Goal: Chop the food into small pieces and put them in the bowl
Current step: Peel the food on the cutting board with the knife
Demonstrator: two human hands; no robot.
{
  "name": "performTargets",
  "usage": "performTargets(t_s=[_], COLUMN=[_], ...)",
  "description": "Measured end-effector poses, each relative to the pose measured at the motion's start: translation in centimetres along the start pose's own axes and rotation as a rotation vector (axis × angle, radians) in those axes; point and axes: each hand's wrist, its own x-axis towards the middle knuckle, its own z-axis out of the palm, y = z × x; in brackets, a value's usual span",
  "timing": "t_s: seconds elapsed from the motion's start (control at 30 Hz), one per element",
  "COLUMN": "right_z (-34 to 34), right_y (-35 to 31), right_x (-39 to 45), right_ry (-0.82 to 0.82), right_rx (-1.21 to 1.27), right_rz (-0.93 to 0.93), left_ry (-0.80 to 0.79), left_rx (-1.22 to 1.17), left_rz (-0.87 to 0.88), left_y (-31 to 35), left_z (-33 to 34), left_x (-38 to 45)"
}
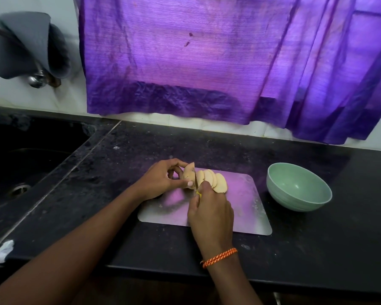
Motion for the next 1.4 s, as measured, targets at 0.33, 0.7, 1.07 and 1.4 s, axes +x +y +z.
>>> performTargets(t_s=[0.33,0.7,1.07,1.4], right_z=[-0.3,0.1,-0.1,0.6], right_y=[-0.3,-0.2,-0.3,-0.4], right_x=[-0.2,0.1,0.2,0.1], right_ry=[0.015,0.018,0.127,0.214], right_rx=[-0.055,0.021,-0.002,-0.017], right_rz=[0.036,-0.001,0.024,-0.017], left_ry=[0.057,0.055,0.031,0.044], left_rx=[0.066,0.115,0.116,0.069], left_rz=[-0.009,0.005,0.013,0.008], left_y=[0.1,0.6,0.4,-0.1], left_z=[0.2,0.3,0.1,0.2], left_x=[-0.1,-0.4,-0.3,0.0])
